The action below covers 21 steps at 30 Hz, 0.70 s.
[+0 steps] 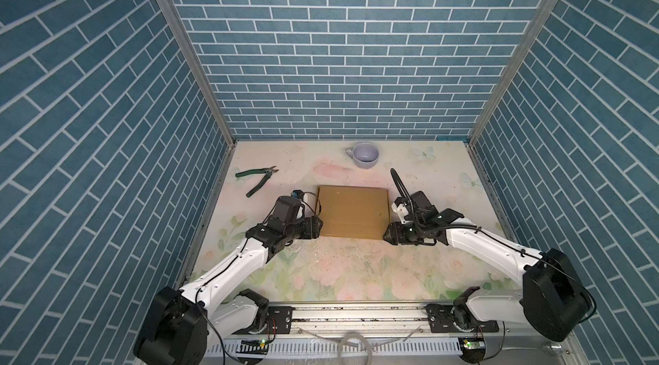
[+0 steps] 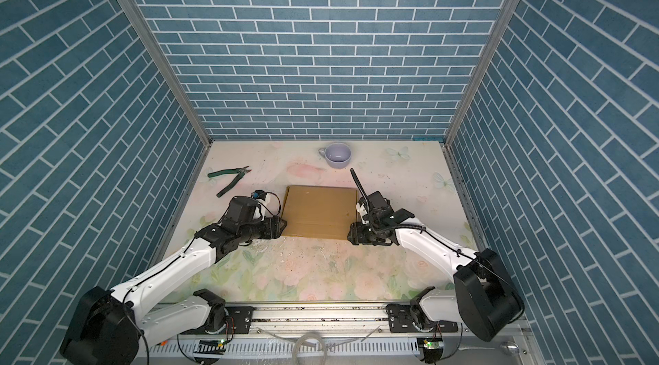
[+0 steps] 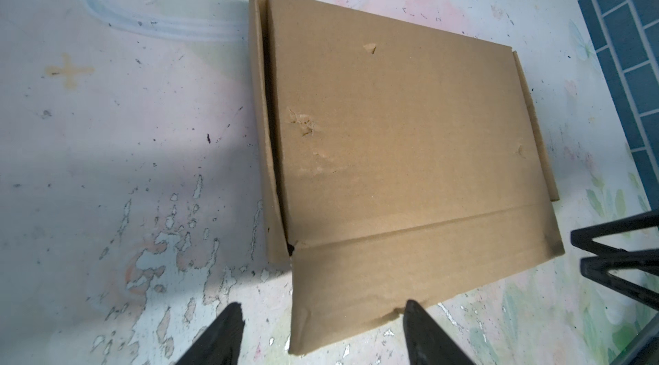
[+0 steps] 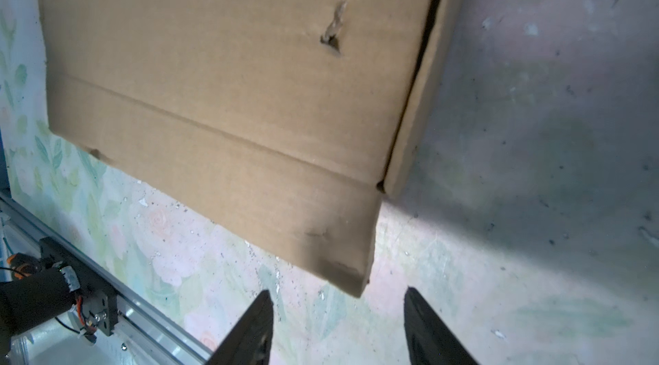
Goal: Assemble paper box
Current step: Press the paper box at the center of the table.
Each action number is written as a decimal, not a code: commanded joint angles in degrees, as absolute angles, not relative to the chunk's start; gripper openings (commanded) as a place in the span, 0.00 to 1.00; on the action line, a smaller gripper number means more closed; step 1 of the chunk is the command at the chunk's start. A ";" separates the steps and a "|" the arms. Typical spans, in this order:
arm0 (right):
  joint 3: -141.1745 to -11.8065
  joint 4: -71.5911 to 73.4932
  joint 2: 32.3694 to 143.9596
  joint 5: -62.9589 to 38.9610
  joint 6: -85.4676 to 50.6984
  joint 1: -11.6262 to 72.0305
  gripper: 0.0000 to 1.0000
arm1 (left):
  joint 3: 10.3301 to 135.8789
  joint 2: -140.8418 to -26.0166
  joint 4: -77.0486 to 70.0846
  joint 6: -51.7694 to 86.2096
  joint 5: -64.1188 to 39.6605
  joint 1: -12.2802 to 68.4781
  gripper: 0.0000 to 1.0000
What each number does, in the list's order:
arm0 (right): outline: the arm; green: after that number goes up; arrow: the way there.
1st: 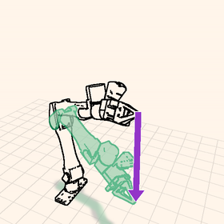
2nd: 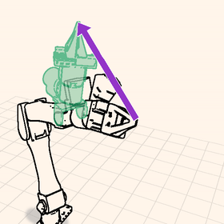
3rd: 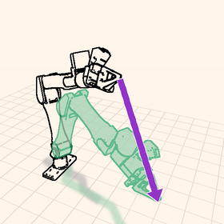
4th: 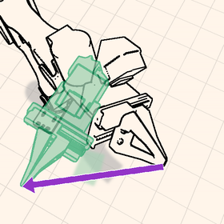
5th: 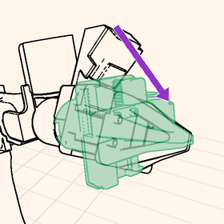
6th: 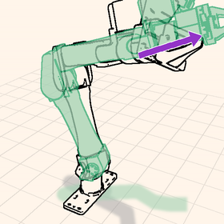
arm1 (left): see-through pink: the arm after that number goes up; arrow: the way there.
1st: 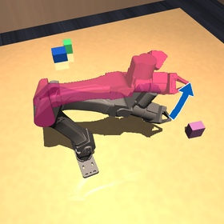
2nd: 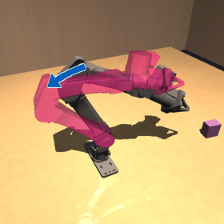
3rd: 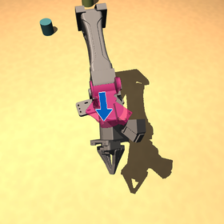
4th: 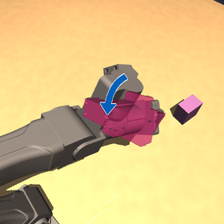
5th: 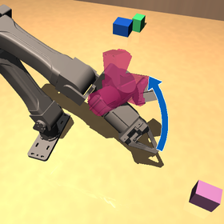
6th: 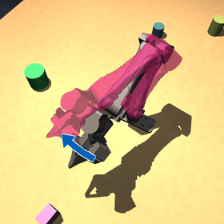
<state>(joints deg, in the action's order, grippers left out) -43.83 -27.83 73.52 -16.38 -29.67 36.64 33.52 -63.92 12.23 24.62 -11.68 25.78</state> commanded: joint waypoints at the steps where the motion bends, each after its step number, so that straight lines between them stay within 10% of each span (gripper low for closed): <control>1: -43.68 -30.05 71.46 -15.21 -30.03 38.75 0.58 | 32.93 -65.66 9.02 25.20 -11.37 25.44 0.70; 21: -32.10 -13.86 71.06 3.21 -25.14 44.43 0.49 | 32.28 -66.07 6.50 24.86 -11.60 25.47 0.74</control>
